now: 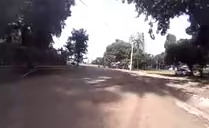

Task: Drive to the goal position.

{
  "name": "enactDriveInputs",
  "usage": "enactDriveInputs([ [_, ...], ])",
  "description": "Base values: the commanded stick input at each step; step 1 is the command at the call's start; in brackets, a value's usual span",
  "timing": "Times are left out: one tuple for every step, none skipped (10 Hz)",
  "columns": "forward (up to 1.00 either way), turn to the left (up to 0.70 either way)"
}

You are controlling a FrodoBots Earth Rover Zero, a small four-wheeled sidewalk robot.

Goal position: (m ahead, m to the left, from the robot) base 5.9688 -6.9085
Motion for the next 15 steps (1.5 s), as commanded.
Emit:
enactDriveInputs([
  [0.7, 0.0],
  [0.7, 0.0],
  [0.7, 0.0],
  [0.7, 0.0],
  [0.7, 0.0],
  [0.7, 0.0],
  [0.7, 0.0],
  [0.7, 0.0],
  [0.7, 0.0],
  [0.7, 0.0],
  [0.7, 0.0],
  [0.7, 0.0],
  [0.7, 0.0],
  [0.7, 0.0],
  [0.7, 0.0],
])
